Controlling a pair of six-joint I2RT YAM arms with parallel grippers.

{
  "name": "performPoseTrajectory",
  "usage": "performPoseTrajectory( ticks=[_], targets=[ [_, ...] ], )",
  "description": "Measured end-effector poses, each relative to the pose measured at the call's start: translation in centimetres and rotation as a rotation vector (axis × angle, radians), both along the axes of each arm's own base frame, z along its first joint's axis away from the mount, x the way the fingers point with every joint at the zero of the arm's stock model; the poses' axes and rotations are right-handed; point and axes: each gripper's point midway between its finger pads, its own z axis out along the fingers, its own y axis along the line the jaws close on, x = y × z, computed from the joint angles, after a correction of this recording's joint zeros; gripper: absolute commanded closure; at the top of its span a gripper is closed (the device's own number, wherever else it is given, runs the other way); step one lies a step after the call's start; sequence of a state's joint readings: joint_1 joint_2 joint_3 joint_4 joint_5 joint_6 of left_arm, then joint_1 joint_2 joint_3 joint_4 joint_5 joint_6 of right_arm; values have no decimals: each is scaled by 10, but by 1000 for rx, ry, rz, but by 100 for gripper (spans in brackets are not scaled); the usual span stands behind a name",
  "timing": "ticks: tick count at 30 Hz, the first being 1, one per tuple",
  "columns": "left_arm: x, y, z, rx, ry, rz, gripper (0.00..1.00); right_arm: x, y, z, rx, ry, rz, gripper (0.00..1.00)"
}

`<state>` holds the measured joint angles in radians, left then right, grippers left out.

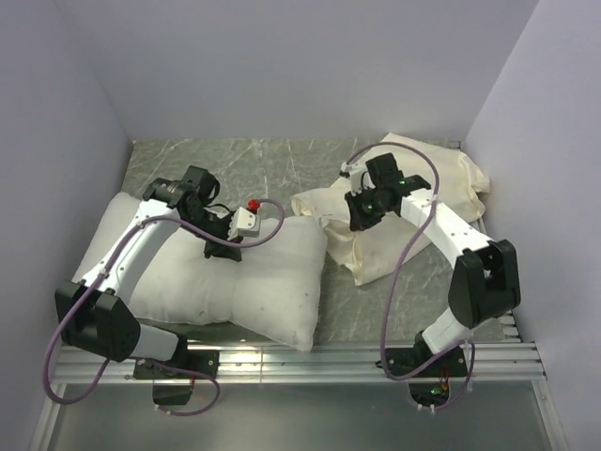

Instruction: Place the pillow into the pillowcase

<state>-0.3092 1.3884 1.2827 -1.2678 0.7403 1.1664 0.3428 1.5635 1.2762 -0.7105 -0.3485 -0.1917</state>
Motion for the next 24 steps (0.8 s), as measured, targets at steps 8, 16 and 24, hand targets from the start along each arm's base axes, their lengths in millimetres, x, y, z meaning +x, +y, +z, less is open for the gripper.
performPoseTrajectory(
  ticks=[8,16,24],
  targets=[
    [-19,12,-2,8,12,22,100,-24,-13,-58,-85,157,2,76],
    [-19,18,-4,10,22,49,100,-17,-15,-57,-97,132,-21,82],
    [-19,21,-6,12,26,57,100,-13,-15,-53,-95,124,-34,62]
  ],
)
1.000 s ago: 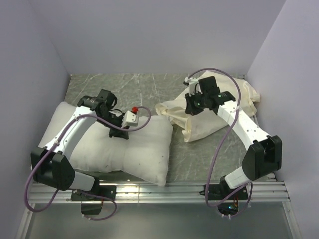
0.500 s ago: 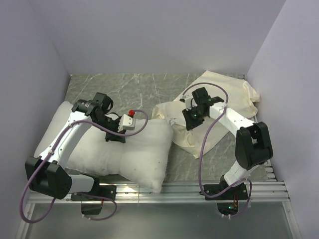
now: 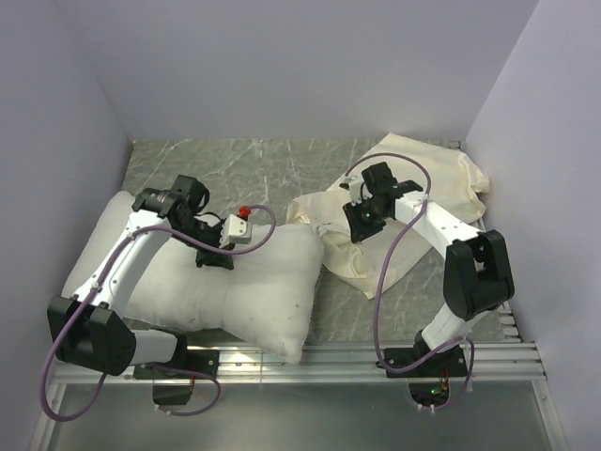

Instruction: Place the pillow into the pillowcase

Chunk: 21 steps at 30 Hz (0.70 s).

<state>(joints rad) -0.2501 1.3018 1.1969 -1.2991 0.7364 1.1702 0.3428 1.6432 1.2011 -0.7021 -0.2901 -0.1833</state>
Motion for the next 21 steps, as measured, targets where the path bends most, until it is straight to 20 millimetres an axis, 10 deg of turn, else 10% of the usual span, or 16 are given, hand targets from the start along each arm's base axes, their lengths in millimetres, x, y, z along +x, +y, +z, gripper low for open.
performPoseTrajectory(
  ticks=[6,14,21],
  targets=[
    [0,0,0,0,-1,-2,100,7,2,10,6,-21,-1,100],
    [-1,-3,6,-4,-11,-29,100,7,4,24,41,-45,-11,100],
    [-9,-25,21,-20,-25,-97,100,15,4,99,233,-230,-59,100]
  ],
)
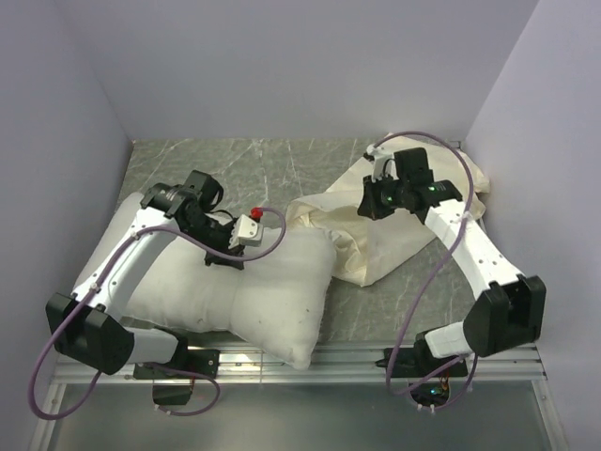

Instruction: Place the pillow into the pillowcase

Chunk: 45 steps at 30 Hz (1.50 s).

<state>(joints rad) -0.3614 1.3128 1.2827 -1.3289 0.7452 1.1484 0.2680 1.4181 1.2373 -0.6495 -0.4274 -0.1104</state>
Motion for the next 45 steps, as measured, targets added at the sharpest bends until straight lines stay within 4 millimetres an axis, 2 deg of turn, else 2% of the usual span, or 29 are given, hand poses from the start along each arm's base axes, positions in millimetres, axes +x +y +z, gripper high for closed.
performPoseTrajectory(
  ticks=[2,4,8,13,18,21,24,26,28,29,30,31,32,33,34,36,38,40,43,45],
  targets=[
    [-2,-7,0,-8,28,-3,100,-2,2,19,42,-47,5,100],
    [-2,-15,-4,-12,66,-4,100,-6,6,28,71,-69,20,100],
    [10,-35,-11,-18,119,30,100,-16,10,23,96,-49,48,100],
    [42,-65,-2,-82,131,106,100,-35,11,13,114,-11,88,100],
    [76,-86,21,-177,69,205,100,-53,7,18,125,-34,124,100],
    [100,-95,26,-200,14,279,100,-57,5,17,124,-47,133,100],
    [126,-104,17,-197,-22,366,100,-56,3,13,115,-50,124,100],
    [139,-109,0,-184,-34,421,99,-52,1,9,100,-50,106,100],
    [145,-111,-22,-165,-38,476,88,-44,-1,4,84,-53,88,100],
    [146,-112,-30,-156,-37,498,68,-40,-3,0,70,-47,73,100],
    [145,-113,-35,-153,-35,508,57,-35,-6,-6,52,-39,55,100],
    [144,-115,-36,-154,-35,509,40,-31,-8,-12,33,-28,39,92],
    [145,-116,-34,-159,-41,504,32,-28,-12,-19,13,-13,20,84],
    [144,-117,-30,-170,-45,499,22,-26,-14,-23,-1,-2,5,72],
    [143,-117,-25,-185,-55,480,2,-25,-17,-28,-17,9,-14,48],
    [133,-113,-11,-222,-96,429,1,-24,-22,-35,-40,23,-43,38],
    [116,-106,8,-259,-153,381,1,-27,-28,-42,-67,33,-62,37],
    [96,-108,33,-295,-221,317,1,-32,-33,-49,-88,48,-76,38],
    [61,-132,60,-356,-292,188,1,-44,-38,-64,-111,85,-83,41],
    [43,-150,60,-365,-297,123,1,-52,-40,-73,-120,118,-81,43]
  ],
)
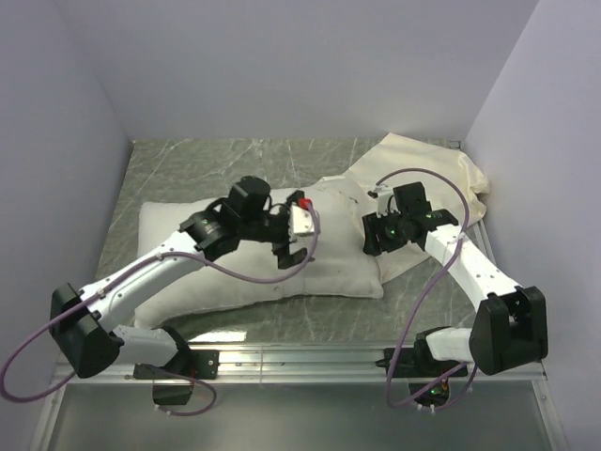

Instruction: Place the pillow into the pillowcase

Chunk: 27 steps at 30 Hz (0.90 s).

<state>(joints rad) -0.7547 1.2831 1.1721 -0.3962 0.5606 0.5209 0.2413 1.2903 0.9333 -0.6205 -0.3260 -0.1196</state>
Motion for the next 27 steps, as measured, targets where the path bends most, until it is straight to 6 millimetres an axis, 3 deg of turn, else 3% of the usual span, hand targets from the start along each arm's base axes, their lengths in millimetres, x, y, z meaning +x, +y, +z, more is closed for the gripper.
performPoseTrajectory(
  ticks=[3,10,11,16,19,21,22,23,24,27],
  targets=[
    [-17,-26,-23,48,-6,-56,1,-6,-2,-5,-9,30,2,46],
    [-50,-62,-91,176,-41,-103,1,-16,-8,-23,-57,112,26,55],
    [-56,-68,-96,182,-65,-104,1,-17,-8,-26,-61,127,30,58],
    [-71,-100,-118,189,-170,-111,1,-26,-9,-41,-76,205,54,100],
    [-63,-114,-133,194,-218,-70,1,-26,-8,-38,-72,212,59,100],
    [-50,-117,-143,195,-248,-17,13,-26,-7,-35,-71,208,69,100],
    [-44,-117,-148,197,-257,7,43,-26,-7,-34,-69,206,76,100],
    [-37,-117,-152,195,-254,34,62,-27,-6,-34,-67,209,81,100],
    [-29,-117,-154,182,-241,65,99,-29,-6,-34,-68,215,90,100],
    [4,-110,-147,127,-158,175,100,-34,-7,-33,-64,221,116,100]
  ],
)
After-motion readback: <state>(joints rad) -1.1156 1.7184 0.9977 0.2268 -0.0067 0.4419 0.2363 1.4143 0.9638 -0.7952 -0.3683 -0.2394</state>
